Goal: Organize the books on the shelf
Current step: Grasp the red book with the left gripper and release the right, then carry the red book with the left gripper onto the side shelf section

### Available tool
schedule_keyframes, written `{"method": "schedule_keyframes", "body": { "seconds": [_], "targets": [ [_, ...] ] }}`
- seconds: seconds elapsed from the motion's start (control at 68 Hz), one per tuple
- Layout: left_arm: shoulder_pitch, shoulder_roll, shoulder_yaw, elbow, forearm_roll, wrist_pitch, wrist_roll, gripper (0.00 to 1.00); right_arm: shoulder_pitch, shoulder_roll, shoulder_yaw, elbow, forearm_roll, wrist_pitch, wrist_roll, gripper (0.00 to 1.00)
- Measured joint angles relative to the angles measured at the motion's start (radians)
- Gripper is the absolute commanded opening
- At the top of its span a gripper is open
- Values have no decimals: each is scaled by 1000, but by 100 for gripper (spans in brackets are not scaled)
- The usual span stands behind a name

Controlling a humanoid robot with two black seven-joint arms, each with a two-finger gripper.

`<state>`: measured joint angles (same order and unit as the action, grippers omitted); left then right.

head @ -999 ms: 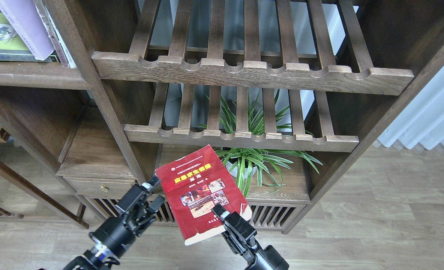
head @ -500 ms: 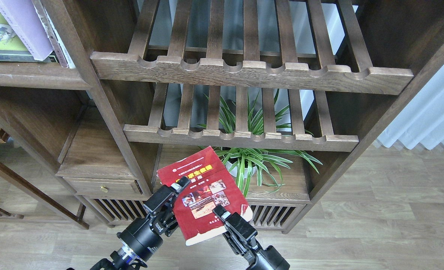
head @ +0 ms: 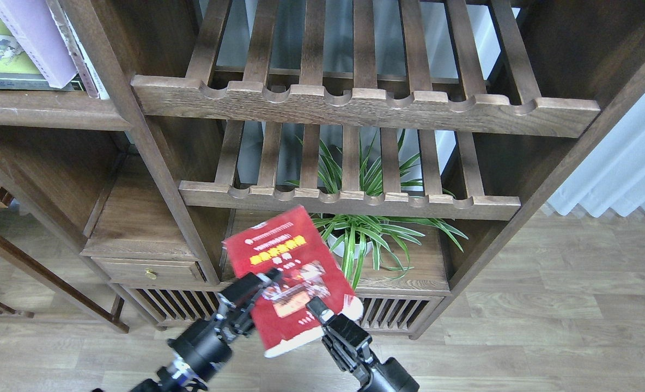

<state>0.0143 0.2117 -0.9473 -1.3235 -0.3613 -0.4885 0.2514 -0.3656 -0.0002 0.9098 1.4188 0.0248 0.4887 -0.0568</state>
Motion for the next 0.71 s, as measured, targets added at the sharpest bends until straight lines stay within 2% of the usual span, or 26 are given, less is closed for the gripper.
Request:
{"method": "schedule_keyframes", "body": {
  "seconds": [0.162,0.176,0.265,0.411,0.705],
  "targets": [
    [9,130,-100,-63,0,0,-2,3,18,0,2,0,-7,0,10,100],
    [16,175,-140,-97,0,0,-3,3,25,0,4,-1,-7,0,12,100],
    [34,226,-189,-142,0,0,-4,4,34,0,7,-6,-7,0,12,100],
    [97,339,-352,-224,-3,0,-9,4,44,0,12,-22,-7,0,13,100],
    [169,475,-618,-263,-3,0,3,4,45,0,14,-45,-6,0,12,100]
  ]
}}
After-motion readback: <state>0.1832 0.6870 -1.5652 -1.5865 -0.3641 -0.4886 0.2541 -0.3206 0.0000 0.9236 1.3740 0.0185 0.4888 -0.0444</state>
